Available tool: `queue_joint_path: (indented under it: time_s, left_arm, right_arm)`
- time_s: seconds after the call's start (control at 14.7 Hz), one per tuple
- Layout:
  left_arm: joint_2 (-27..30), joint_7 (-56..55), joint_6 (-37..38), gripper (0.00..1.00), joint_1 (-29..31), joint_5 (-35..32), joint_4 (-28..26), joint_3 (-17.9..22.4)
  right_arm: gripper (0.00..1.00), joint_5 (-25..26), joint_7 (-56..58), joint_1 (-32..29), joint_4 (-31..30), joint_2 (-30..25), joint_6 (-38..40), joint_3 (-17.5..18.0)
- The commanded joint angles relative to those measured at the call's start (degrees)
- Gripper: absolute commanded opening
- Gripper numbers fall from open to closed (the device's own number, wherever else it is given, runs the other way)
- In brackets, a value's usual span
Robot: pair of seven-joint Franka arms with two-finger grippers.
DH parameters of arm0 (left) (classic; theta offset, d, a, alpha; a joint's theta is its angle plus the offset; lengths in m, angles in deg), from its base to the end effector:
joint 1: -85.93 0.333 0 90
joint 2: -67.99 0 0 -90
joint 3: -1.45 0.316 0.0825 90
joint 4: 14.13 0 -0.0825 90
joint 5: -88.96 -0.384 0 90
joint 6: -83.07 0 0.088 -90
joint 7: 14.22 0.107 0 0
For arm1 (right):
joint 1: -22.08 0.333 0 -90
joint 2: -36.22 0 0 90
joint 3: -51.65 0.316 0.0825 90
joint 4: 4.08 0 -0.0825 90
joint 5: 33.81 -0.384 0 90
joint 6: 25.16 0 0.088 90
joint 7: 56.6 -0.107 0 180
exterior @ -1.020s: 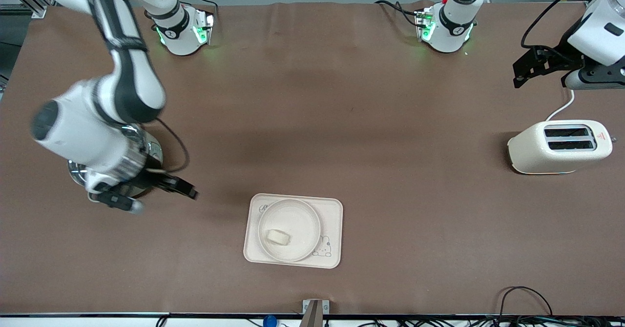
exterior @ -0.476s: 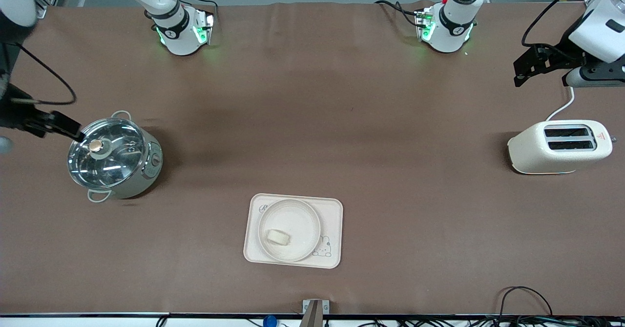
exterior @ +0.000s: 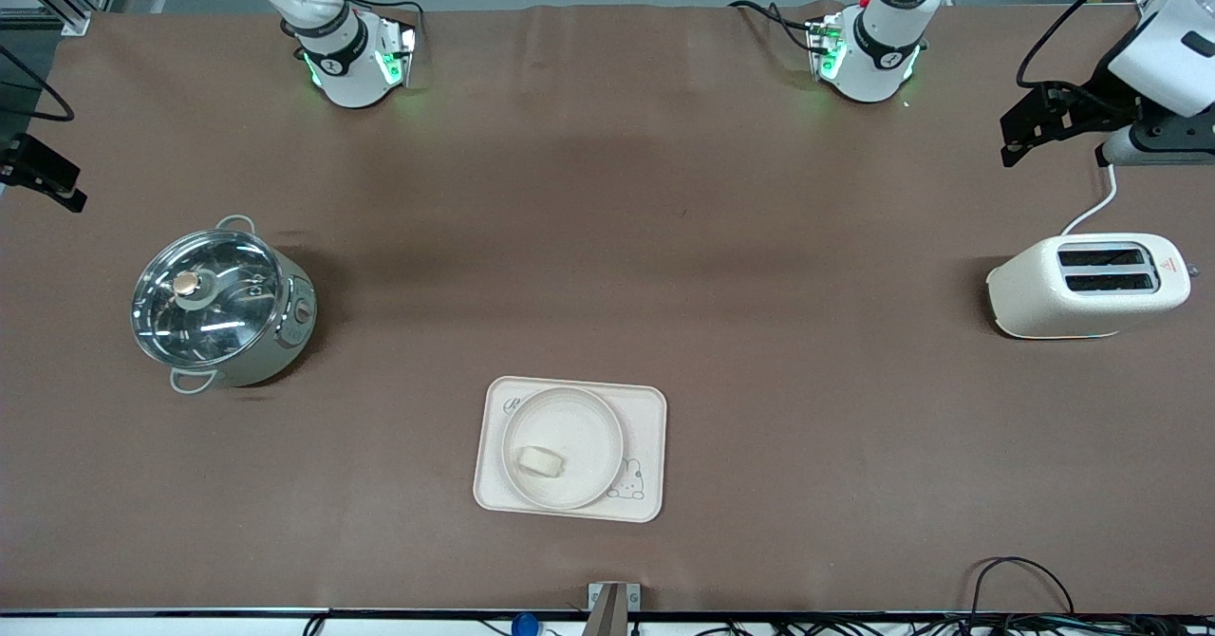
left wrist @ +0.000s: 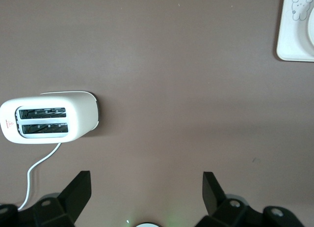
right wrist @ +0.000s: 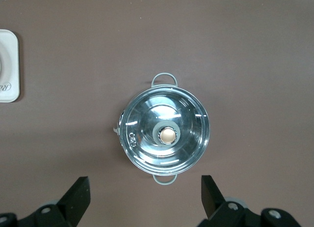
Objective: Place bun in plate and plate on tray
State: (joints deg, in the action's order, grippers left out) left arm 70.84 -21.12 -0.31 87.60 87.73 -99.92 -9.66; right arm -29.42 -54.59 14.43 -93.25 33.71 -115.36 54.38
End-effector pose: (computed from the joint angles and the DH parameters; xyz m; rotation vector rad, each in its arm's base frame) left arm 0.5195 -0.0870 0.6750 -3.1112 0.0647 -0.0172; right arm 0.5389 -0.0539 0.6560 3.0570 -0.0808 0.0870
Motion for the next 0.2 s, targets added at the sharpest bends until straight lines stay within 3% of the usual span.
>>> queue_joint_path:
  time_s: [0.0, 0.14]
  left_arm:
    - [0.13, 0.75, 0.85, 1.00, 0.17, 0.35, 1.24, -0.23]
    - [0.14, 0.40, 0.85, 1.00, 0.43, 0.52, 1.24, -0.57]
  right_arm:
    - [1.00, 0.80, 0.45, 0.89, 0.40, 0.04, 1.16, -0.27]
    - [1.00, 0.54, 0.36, 0.98, 0.49, 0.04, 1.77, -0.27]
